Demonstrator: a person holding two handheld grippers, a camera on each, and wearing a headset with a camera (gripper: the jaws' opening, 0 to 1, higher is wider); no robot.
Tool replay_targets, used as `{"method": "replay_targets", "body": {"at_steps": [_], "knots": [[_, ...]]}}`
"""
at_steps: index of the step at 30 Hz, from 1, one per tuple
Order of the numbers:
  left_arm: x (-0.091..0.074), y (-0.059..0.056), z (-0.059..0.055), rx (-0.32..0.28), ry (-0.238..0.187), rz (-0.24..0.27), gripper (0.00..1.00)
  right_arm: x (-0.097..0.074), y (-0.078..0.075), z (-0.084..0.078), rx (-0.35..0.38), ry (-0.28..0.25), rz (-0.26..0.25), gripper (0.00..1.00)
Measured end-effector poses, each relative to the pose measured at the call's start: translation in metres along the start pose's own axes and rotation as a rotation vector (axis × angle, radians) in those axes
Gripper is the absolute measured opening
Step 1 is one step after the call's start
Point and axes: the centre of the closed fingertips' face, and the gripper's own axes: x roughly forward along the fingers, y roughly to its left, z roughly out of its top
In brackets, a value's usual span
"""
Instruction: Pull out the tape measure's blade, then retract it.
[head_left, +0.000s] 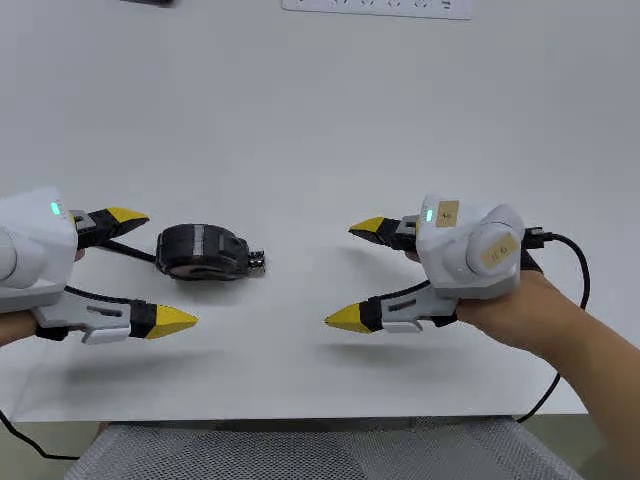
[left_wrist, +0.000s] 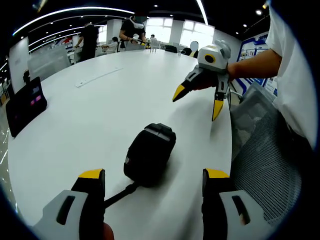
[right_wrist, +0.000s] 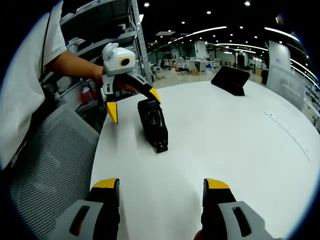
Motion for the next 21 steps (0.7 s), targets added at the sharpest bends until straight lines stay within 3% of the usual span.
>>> {"method": "replay_targets", "body": {"at_steps": [14,21], "knots": [[0.011,0.009,-0.008,0.071,0.070,-0.020,0.60,0.012,0.003,-0.006,0.005,0.007,0.030,0.65],[0.016,0.011,-0.007,0.096,0.080,-0.025,0.49,0.016,0.002,-0.003,-0.001,0.002,0.039,0.63]]}}
